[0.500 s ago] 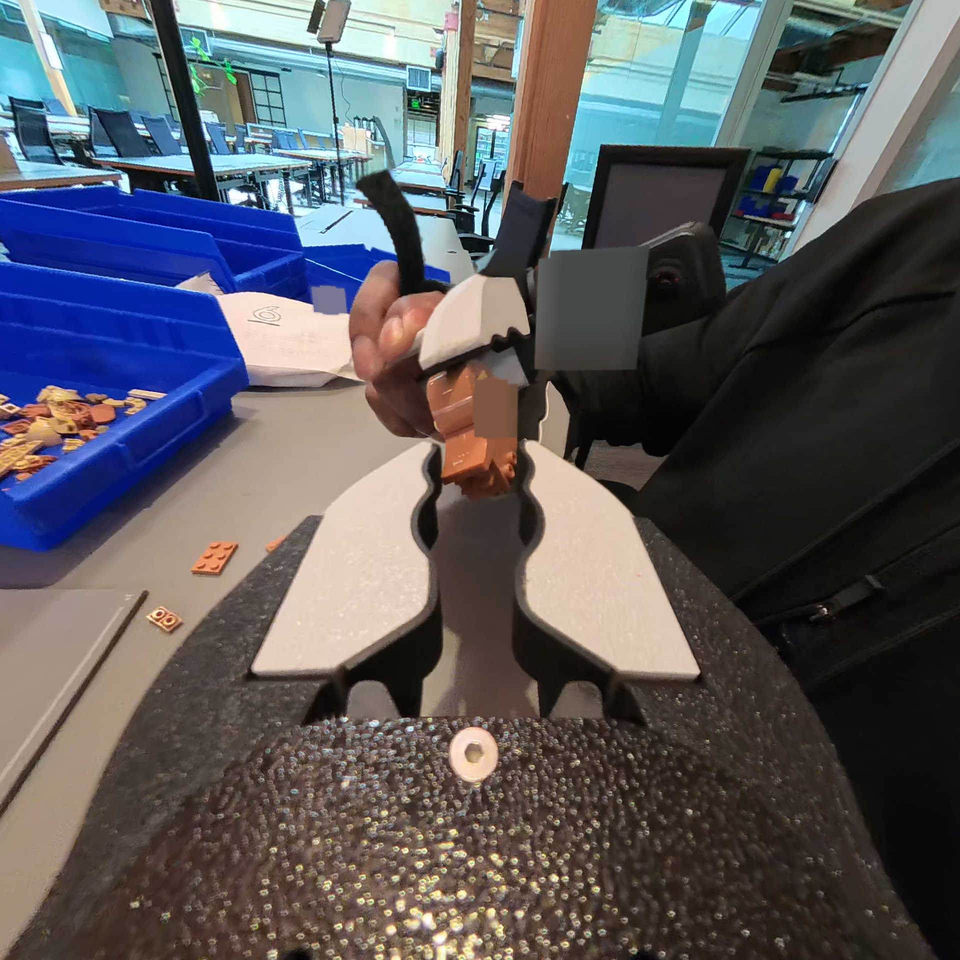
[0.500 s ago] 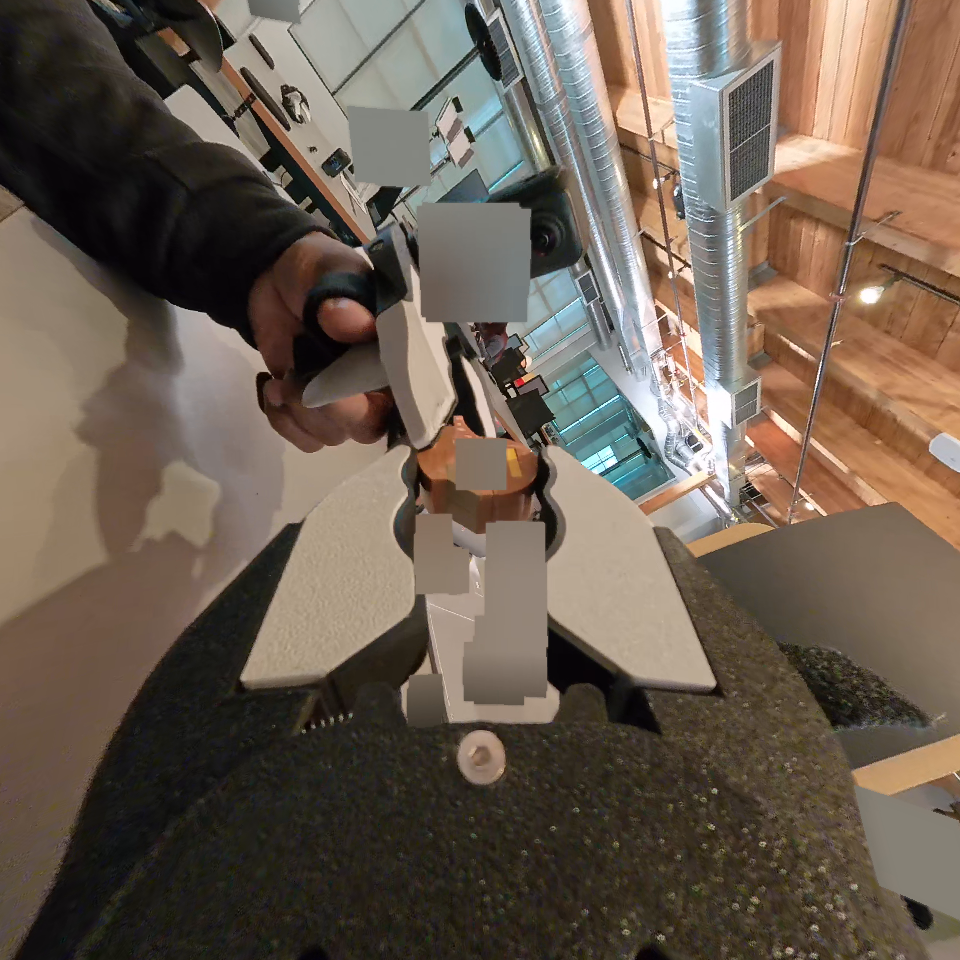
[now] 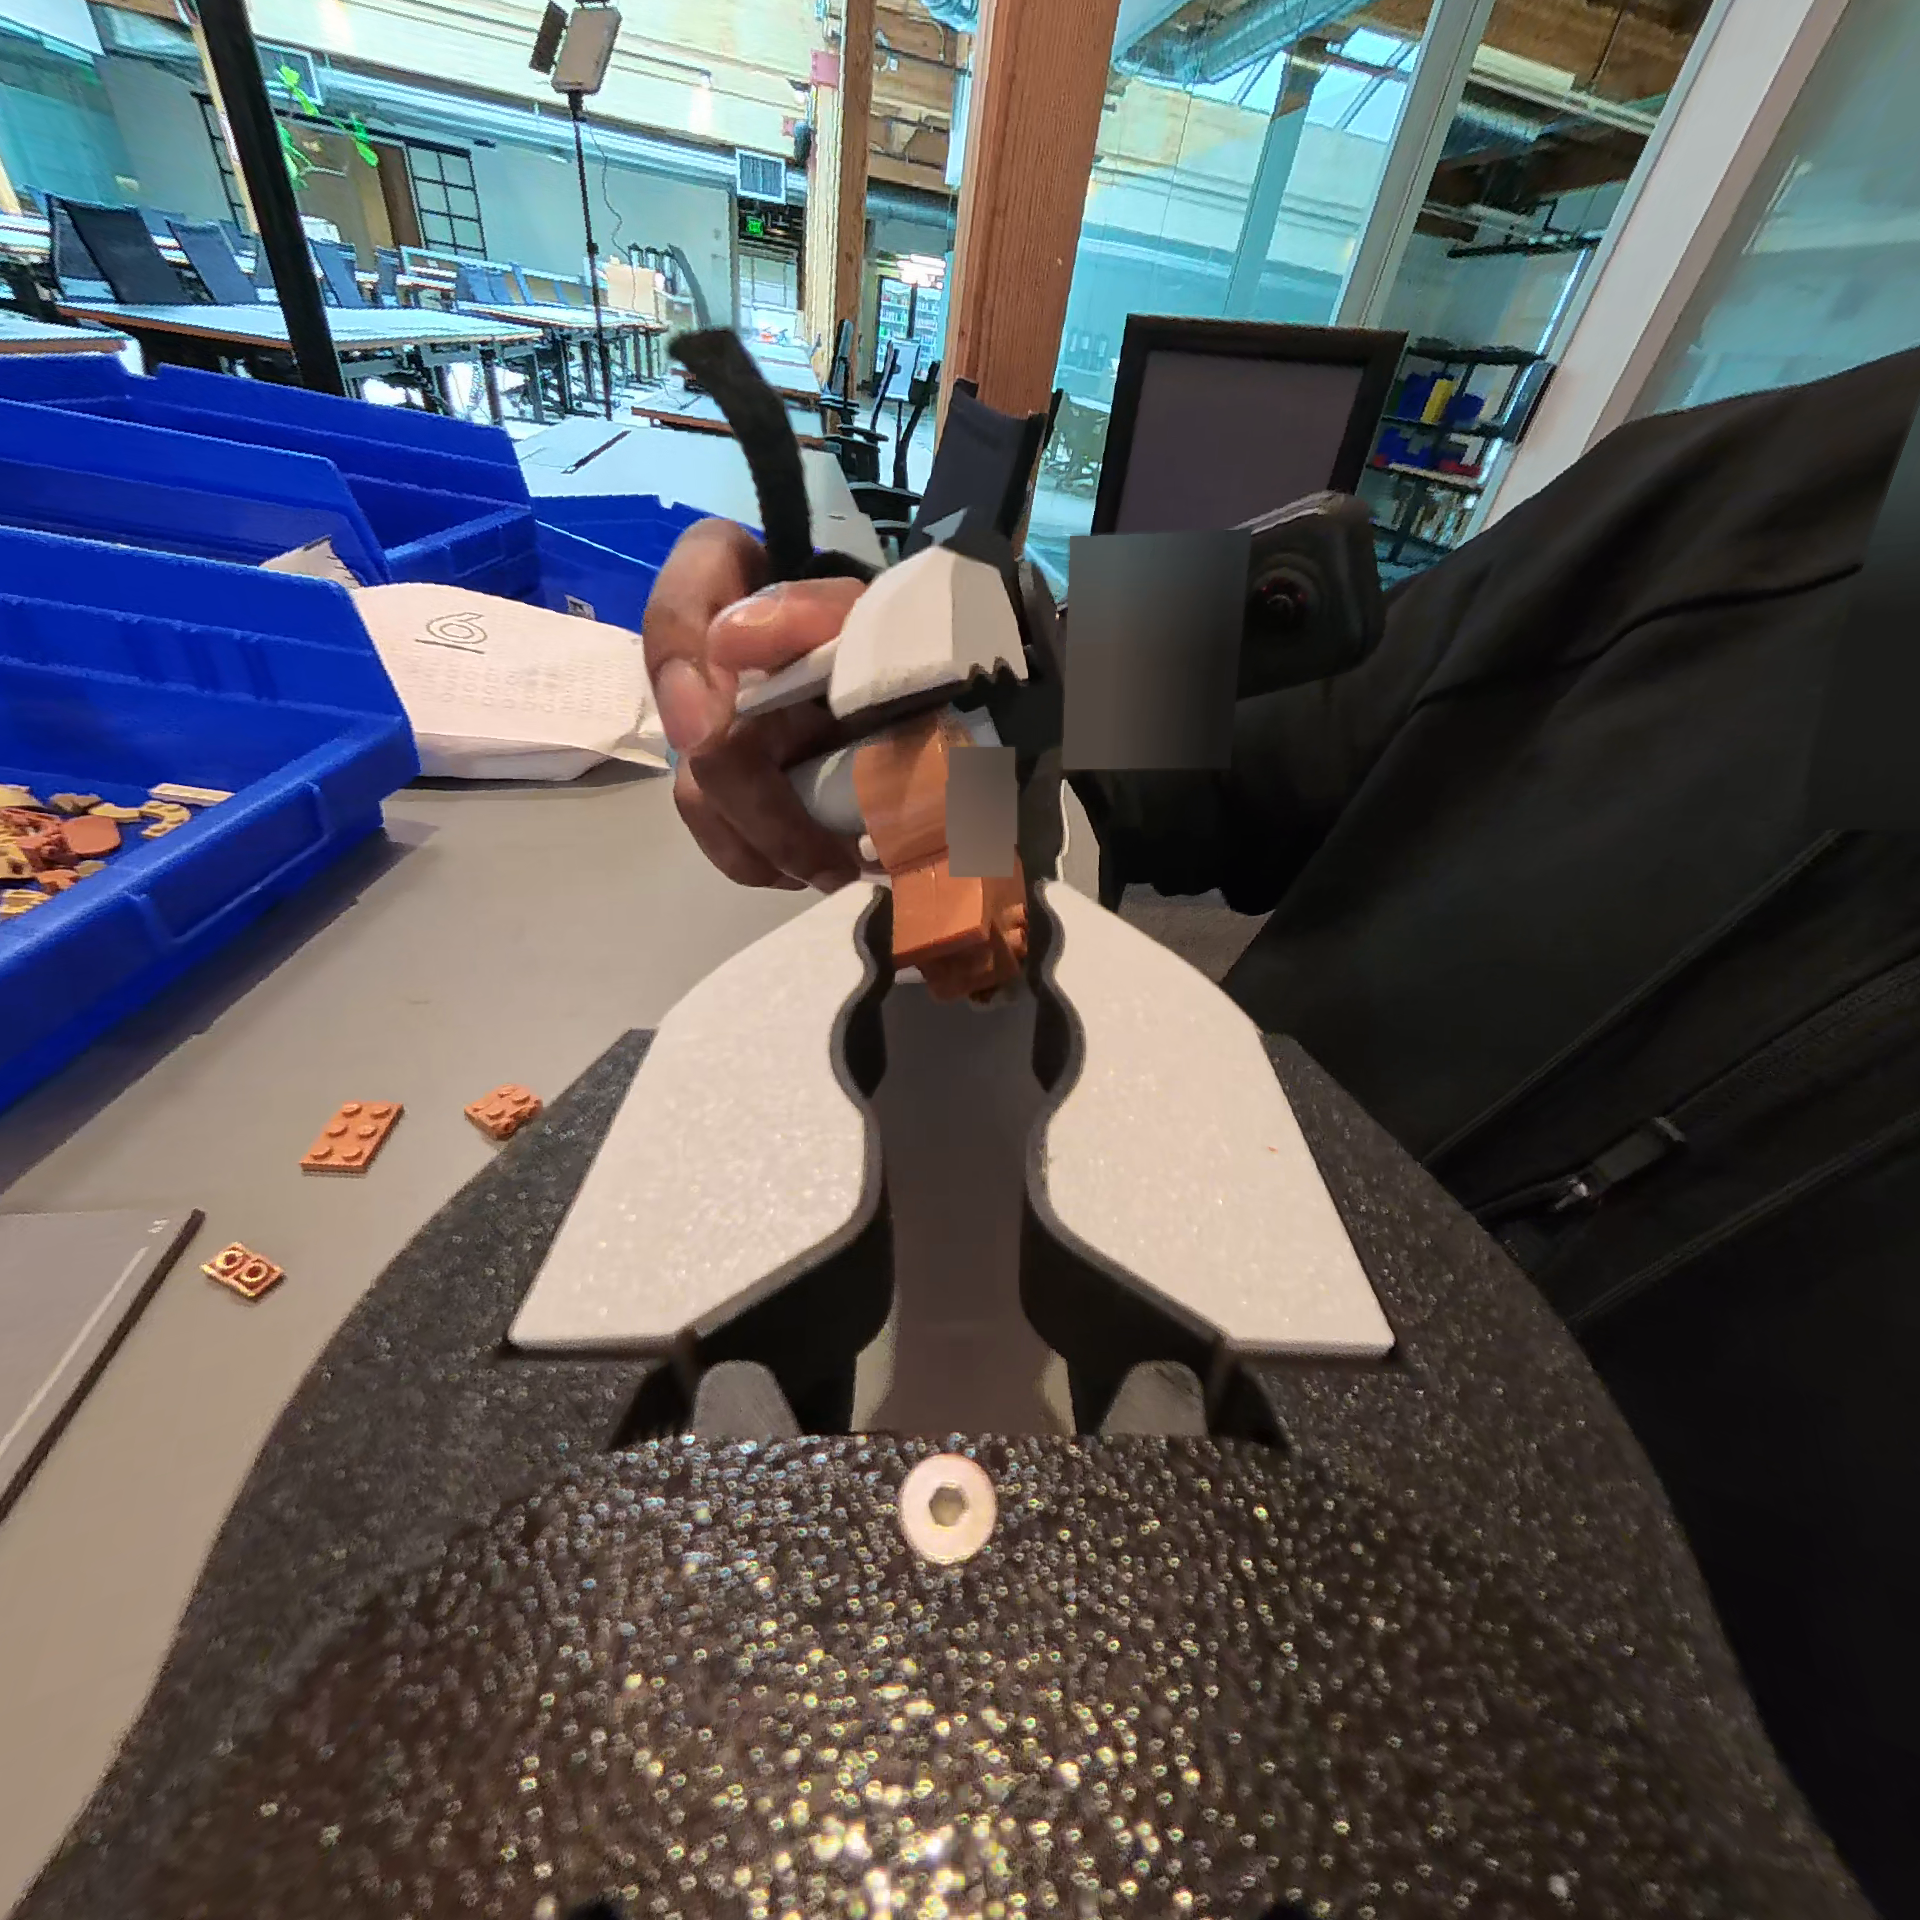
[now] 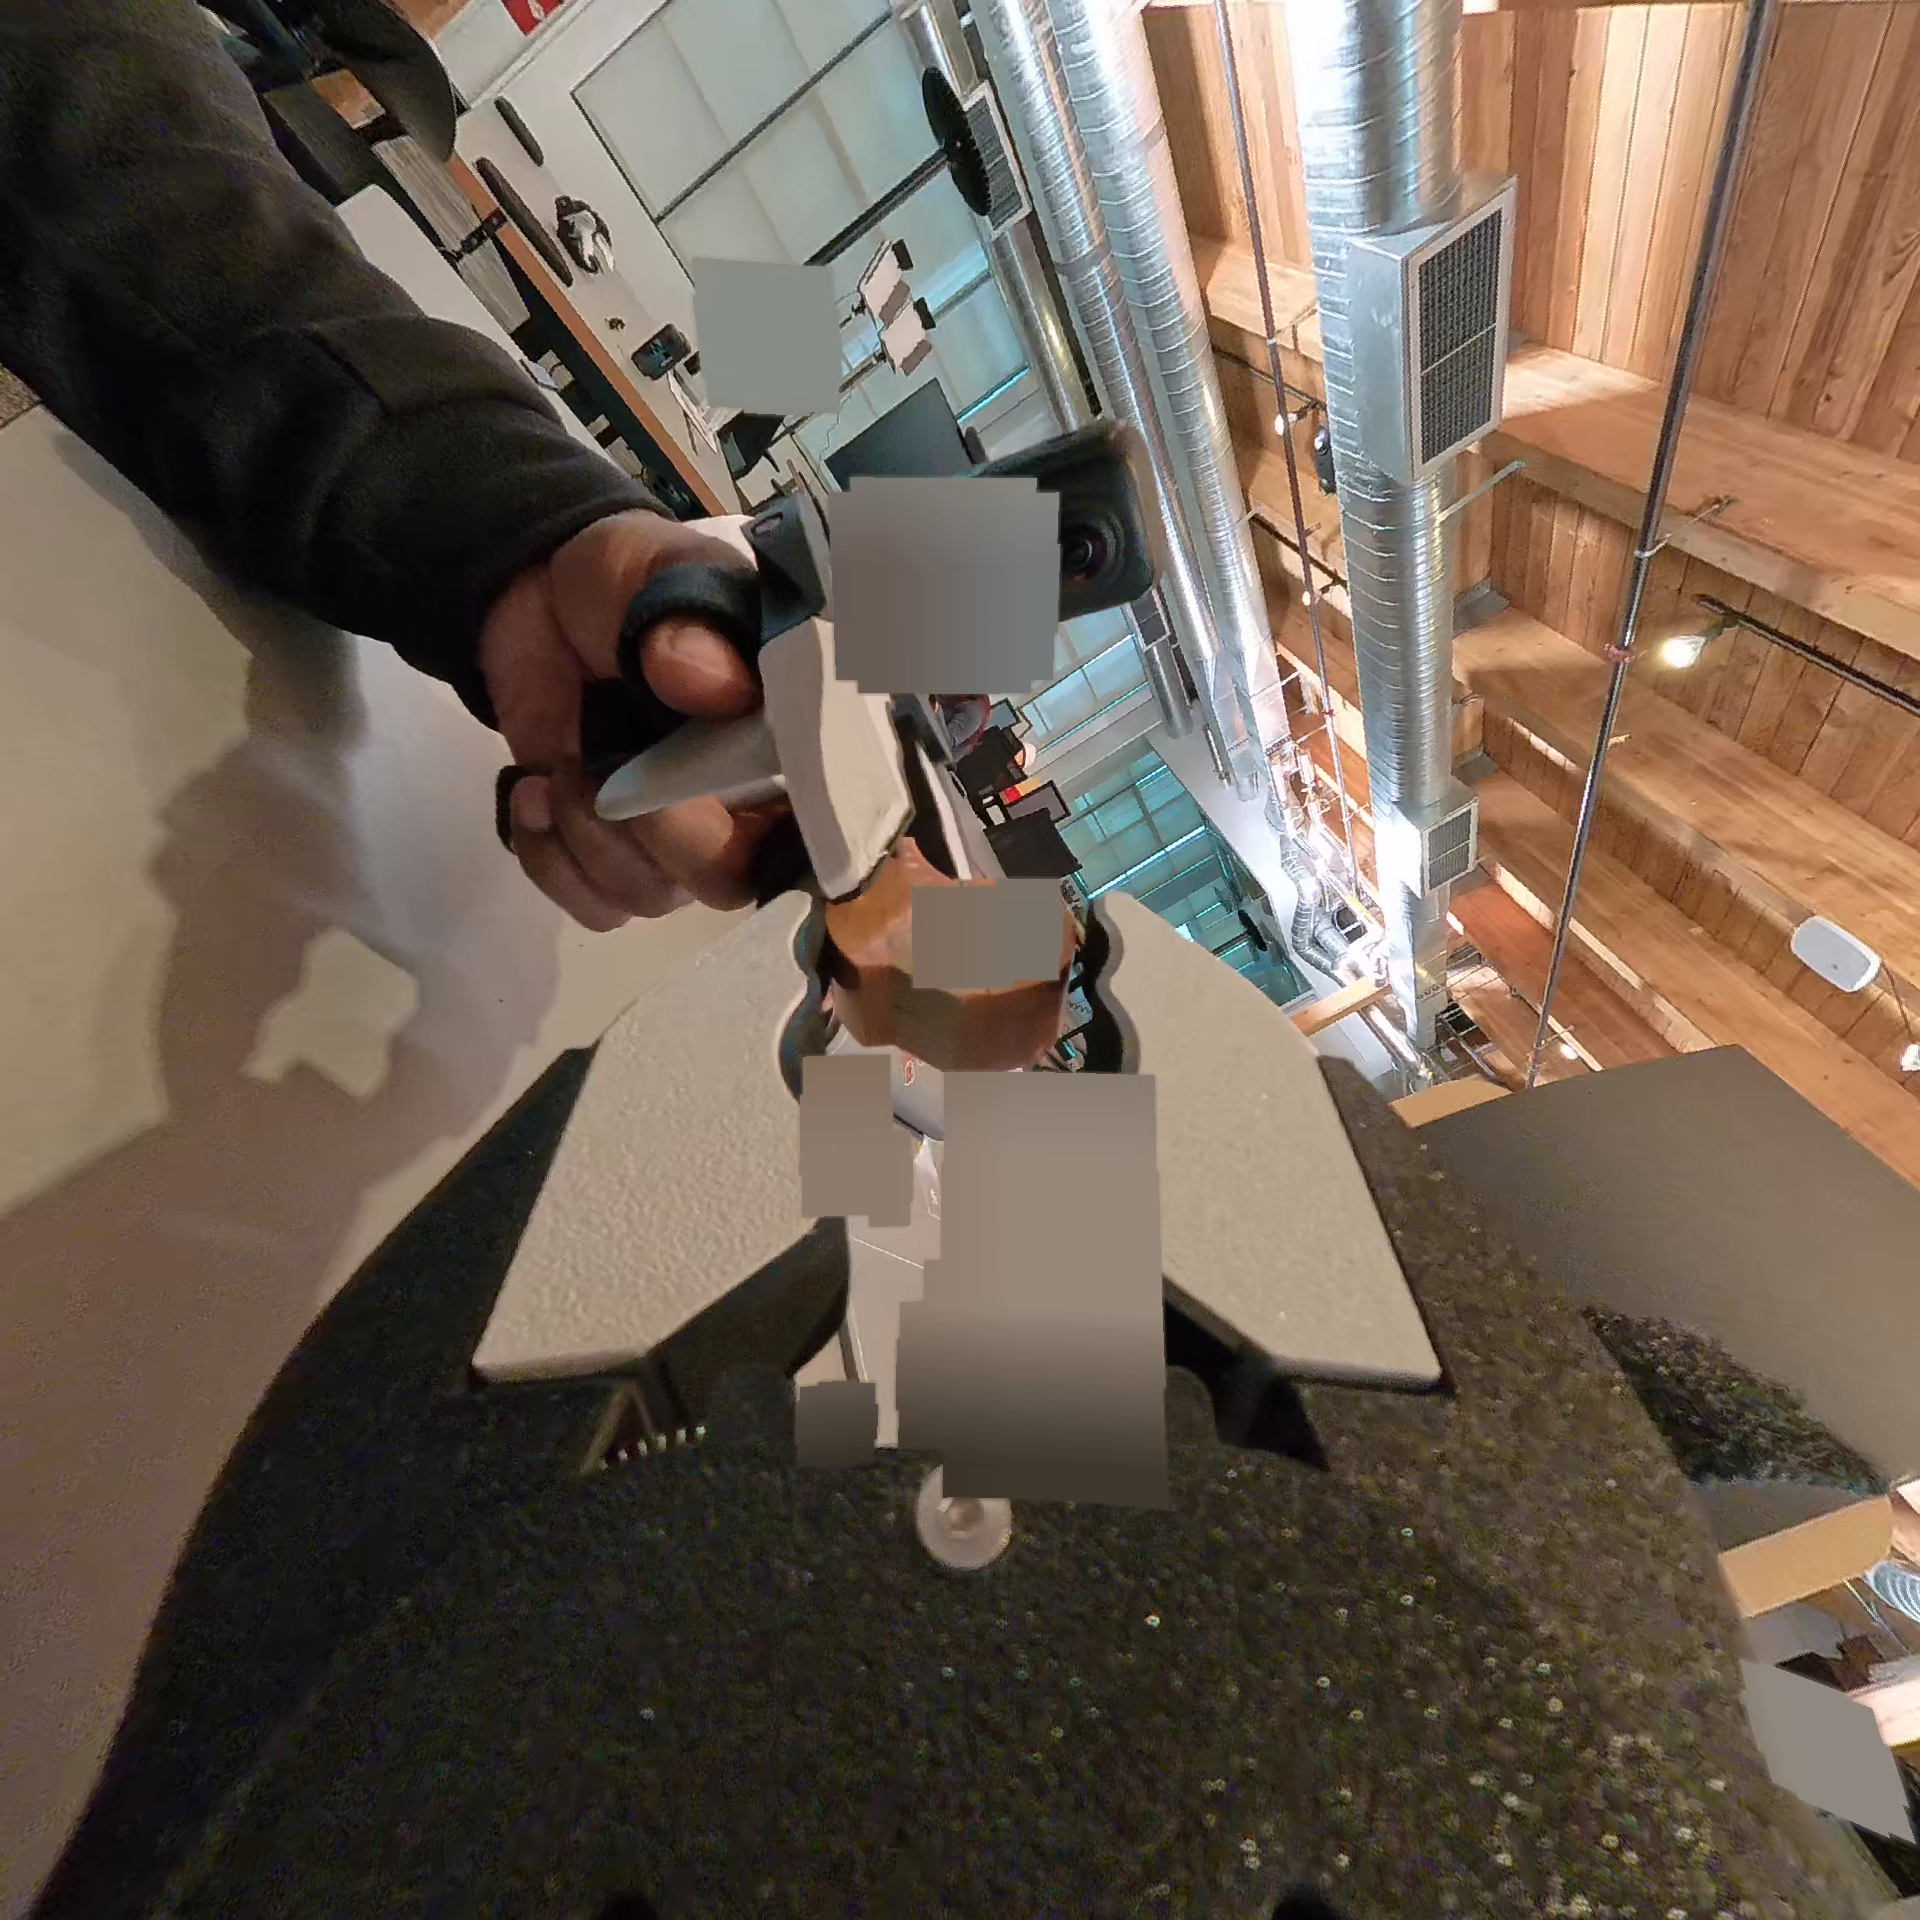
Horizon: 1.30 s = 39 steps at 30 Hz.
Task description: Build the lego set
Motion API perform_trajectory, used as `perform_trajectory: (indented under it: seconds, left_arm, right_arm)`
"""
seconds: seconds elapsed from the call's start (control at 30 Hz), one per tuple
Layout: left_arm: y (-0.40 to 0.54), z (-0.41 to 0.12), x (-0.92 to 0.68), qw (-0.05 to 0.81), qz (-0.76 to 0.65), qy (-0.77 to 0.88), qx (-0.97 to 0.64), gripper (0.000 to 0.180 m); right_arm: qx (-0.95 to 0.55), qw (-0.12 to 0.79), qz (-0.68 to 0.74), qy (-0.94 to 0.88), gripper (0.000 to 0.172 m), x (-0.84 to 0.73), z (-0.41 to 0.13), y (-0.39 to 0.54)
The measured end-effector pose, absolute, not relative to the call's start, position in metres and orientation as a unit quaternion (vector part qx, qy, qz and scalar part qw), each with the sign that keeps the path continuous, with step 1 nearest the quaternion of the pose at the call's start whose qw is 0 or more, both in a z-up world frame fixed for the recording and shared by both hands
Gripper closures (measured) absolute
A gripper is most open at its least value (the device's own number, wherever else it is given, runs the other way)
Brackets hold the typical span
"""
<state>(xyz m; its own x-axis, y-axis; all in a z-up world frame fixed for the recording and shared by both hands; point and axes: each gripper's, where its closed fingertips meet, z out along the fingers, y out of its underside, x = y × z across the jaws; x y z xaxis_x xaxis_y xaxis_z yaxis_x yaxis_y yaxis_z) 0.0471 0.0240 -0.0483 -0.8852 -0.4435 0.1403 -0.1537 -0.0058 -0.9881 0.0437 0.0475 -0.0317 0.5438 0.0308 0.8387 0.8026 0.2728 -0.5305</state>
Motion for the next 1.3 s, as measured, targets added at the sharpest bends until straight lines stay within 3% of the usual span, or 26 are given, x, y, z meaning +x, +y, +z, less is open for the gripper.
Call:
perform_trajectory:
  seconds: [0.4, 0.73, 1.3]
  left_arm:
    - [0.03, -0.053, 0.051, 0.189, -0.617, 0.737, -0.204, 0.157]
    - [0.03, -0.055, 0.051, 0.171, -0.619, 0.736, -0.214, 0.157]
    - [0.024, -0.065, 0.046, 0.11, -0.623, 0.744, -0.215, 0.16]
  right_arm:
    - [-0.567, 0.644, -0.313, -0.407, 0.112, 0.055, -0.04, 0.047]
    - [-0.543, 0.623, -0.362, -0.432, 0.129, 0.052, -0.041, 0.045]
    - [-0.564, 0.598, -0.334, -0.462, 0.131, 0.047, -0.052, 0.041]
